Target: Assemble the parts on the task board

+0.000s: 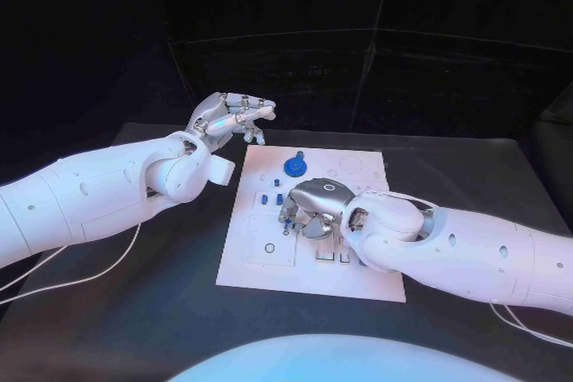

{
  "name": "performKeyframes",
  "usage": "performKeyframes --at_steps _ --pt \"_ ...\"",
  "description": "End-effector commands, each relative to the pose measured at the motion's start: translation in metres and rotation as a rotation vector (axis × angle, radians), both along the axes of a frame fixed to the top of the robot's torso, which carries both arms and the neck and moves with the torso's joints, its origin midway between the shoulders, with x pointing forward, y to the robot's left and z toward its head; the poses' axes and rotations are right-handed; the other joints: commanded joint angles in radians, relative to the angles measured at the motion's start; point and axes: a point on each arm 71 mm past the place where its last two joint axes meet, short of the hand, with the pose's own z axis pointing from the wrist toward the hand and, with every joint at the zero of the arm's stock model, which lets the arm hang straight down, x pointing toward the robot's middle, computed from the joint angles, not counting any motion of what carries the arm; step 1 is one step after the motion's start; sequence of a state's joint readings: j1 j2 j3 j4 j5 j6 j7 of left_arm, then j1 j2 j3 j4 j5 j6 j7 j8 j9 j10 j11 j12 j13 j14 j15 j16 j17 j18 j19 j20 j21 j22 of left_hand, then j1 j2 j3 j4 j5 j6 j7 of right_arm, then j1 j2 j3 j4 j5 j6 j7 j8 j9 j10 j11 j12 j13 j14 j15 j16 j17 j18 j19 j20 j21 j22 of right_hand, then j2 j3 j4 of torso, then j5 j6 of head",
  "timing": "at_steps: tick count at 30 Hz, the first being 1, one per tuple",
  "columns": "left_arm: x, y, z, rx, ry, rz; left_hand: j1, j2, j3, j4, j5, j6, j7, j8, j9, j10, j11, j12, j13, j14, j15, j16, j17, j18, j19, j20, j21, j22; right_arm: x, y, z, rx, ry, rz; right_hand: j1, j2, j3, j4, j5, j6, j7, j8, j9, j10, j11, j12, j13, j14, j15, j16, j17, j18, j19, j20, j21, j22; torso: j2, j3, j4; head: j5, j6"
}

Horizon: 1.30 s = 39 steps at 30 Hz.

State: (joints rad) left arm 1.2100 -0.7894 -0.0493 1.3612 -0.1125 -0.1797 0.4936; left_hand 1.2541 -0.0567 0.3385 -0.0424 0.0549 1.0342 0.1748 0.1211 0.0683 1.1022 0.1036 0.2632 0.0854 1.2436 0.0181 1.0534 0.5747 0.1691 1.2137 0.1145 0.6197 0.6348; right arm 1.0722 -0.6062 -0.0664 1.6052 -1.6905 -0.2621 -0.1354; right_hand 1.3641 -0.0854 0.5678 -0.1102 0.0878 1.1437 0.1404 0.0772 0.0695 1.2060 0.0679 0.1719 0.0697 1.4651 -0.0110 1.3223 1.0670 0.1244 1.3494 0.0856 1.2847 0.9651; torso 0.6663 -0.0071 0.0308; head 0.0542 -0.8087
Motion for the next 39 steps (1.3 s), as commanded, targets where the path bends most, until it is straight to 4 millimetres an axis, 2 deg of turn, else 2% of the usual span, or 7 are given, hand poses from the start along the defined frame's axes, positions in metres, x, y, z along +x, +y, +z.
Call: performKeyframes --at_steps 1,18,34,39 --pt "0.0 -0.002 0.002 -0.013 -0.003 -0.016 0.01 -0.002 -0.006 0.001 -0.002 -0.006 0.001 0.007 0.0 -0.009 -0.001 0.006 0.002 -0.01 0.001 -0.007 -0.002 0.013 -0.006 0.003 -0.004 -0.002 -0.001 0.003 -0.002 -0.025 -0.006 0.025 -0.01 0.0 0.002 0.004 0.006 -0.001 0.007 -0.003 0.002 0.001 0.004 -0.006 -0.001 0.026 -0.003 0.0 -0.003 -0.016 0.006 0.001 0.002 -0.002 0.0 -0.0001 0.0003 0.002 -0.004" --pt "0.0 -0.002 0.001 -0.012 0.002 -0.019 0.011 -0.001 -0.007 0.001 -0.002 -0.006 0.001 0.007 0.0 -0.01 -0.001 0.006 0.002 -0.01 0.001 -0.007 -0.002 0.013 -0.006 0.004 -0.005 -0.002 0.0 0.005 -0.009 -0.053 0.008 0.027 -0.011 0.0 0.002 0.004 0.006 -0.001 0.007 -0.003 0.001 0.0 0.004 -0.006 -0.001 0.027 -0.003 0.001 -0.002 -0.016 0.006 0.001 0.002 -0.003 0.0 0.0002 -0.0003 0.012 -0.012" --pt "0.0 -0.002 0.001 -0.011 0.006 -0.021 0.011 -0.001 -0.007 0.001 -0.002 -0.007 0.001 0.007 0.0 -0.01 -0.001 0.007 0.002 -0.011 0.001 -0.007 -0.002 0.013 -0.006 0.004 -0.005 -0.002 0.0 0.01 -0.013 -0.088 -0.014 0.03 -0.015 -0.002 0.001 0.004 0.007 -0.006 0.008 -0.006 0.001 -0.004 0.006 -0.009 -0.001 0.026 -0.003 0.0 -0.004 -0.016 0.004 0.001 0.001 -0.005 0.0 0.0005 -0.0014 0.015 -0.015" --pt "0.0 -0.003 0.001 -0.01 0.008 -0.022 0.011 -0.001 -0.007 0.001 -0.002 -0.007 0.001 0.007 0.0 -0.01 -0.001 0.007 0.002 -0.011 0.001 -0.007 -0.002 0.013 -0.006 0.004 -0.005 -0.002 -0.002 0.012 -0.013 -0.092 -0.015 0.037 -0.018 -0.005 -0.001 0.004 0.008 -0.008 0.008 -0.007 0.0 -0.006 0.006 -0.01 -0.001 0.025 -0.002 0.0 -0.006 -0.015 0.003 0.002 0.001 -0.006 -0.001 -0.0006 -0.0011 0.014 -0.016"
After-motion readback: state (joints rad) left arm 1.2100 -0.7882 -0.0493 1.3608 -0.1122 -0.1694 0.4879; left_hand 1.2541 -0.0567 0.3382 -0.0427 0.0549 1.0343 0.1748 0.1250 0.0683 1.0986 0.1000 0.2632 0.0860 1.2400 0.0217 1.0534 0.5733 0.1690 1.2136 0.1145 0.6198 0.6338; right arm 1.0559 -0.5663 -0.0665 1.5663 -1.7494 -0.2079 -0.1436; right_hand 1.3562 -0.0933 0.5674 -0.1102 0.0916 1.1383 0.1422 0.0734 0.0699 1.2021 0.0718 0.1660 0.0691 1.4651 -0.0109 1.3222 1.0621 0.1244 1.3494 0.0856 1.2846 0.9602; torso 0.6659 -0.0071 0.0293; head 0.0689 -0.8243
